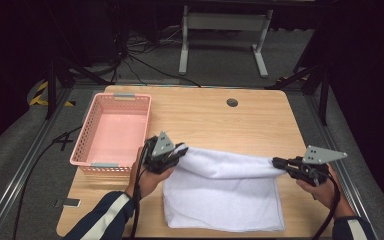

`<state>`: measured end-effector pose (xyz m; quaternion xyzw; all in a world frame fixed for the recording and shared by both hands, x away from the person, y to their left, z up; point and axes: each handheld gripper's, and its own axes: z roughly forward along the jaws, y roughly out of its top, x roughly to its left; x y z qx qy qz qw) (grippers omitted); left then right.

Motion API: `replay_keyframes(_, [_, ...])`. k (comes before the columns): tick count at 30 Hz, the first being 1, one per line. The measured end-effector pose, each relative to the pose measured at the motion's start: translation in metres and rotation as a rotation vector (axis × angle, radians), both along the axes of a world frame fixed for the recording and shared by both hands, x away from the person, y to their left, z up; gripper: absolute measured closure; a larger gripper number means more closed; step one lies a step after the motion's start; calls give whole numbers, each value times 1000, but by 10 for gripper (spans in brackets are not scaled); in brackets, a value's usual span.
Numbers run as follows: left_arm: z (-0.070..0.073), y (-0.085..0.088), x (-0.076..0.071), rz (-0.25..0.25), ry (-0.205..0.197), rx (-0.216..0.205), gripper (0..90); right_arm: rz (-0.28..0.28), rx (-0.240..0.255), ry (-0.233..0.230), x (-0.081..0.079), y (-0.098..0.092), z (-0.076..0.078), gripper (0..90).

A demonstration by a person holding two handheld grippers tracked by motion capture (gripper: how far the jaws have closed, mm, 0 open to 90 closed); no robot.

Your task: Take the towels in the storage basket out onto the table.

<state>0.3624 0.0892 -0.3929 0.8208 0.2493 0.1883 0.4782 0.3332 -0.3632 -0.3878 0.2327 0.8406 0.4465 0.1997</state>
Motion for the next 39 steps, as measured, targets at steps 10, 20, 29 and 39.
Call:
replay_keyframes(10, [-41, 28, -76, -193, 22, 81, 753, 189, -43, 89, -62, -5, -26, 826])
replay_keyframes(20, [-62, 15, -67, -233, 46, 334, 754, 238, -255, 179, -69, 6, -57, 843])
replay_keyframes(29, [-60, 6, -23, -94, 34, 321, 756, 70, -281, 81, -28, 19, -55, 846])
replay_keyframes(39, [-50, 41, -79, -179, 32, 274, 672, 206, -207, 121, -70, 0, -47, 671])
